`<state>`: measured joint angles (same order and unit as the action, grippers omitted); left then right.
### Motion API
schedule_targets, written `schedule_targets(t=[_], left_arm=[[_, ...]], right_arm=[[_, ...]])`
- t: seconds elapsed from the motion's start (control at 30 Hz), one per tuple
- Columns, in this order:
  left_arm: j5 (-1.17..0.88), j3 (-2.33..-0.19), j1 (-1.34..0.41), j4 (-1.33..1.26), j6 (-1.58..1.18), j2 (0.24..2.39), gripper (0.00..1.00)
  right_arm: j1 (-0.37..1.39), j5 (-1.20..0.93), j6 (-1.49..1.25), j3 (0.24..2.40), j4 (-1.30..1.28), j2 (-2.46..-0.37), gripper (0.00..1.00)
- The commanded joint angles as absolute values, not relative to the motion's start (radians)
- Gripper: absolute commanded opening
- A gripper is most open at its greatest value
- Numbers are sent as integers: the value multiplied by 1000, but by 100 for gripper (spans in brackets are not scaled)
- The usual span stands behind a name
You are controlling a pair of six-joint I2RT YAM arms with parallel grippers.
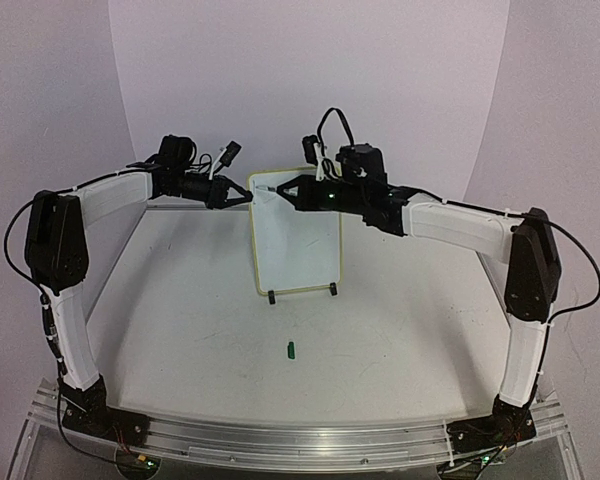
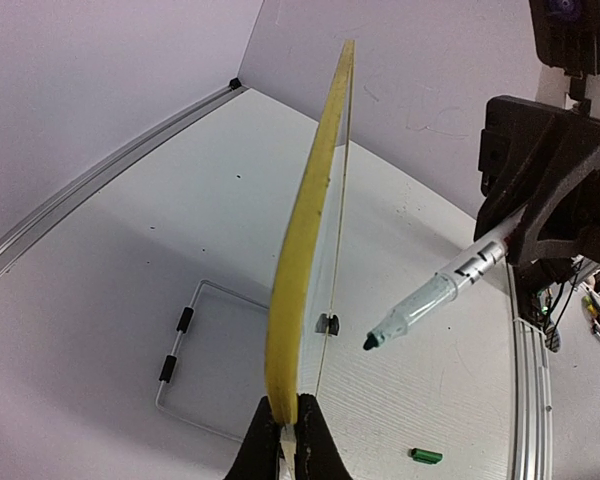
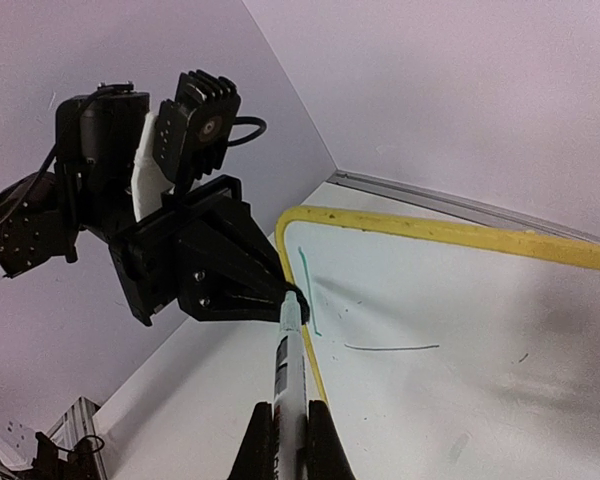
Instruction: Write a sentence on the whiteboard
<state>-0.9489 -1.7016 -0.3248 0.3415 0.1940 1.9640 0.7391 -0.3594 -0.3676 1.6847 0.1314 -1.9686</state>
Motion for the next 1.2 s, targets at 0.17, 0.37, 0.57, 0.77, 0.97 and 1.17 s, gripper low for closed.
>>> schedule_targets(t=[0.17, 0.37, 0.57, 0.77, 0.97, 1.17], left_arm=[[-924, -1733, -341, 397, 225, 1975, 0], [-922, -1732, -341, 400, 226, 1973, 0], [-923, -1733, -341, 402, 227, 1973, 0], [-922, -1732, -341, 403, 230, 1972, 0], [-921, -1733, -341, 403, 230, 1973, 0], [-921, -1735, -341, 406, 231, 1973, 0]], right_arm=[[737, -364, -370, 1761, 145, -2019, 0], [736, -351, -370, 1769, 135, -2031, 0], [737, -281, -383, 1759, 122, -2026, 0], [737, -206, -376, 1716, 126, -1983, 0], [737, -175, -370, 1675, 151, -1945, 0], [737, -181, -371, 1663, 163, -1934, 0]])
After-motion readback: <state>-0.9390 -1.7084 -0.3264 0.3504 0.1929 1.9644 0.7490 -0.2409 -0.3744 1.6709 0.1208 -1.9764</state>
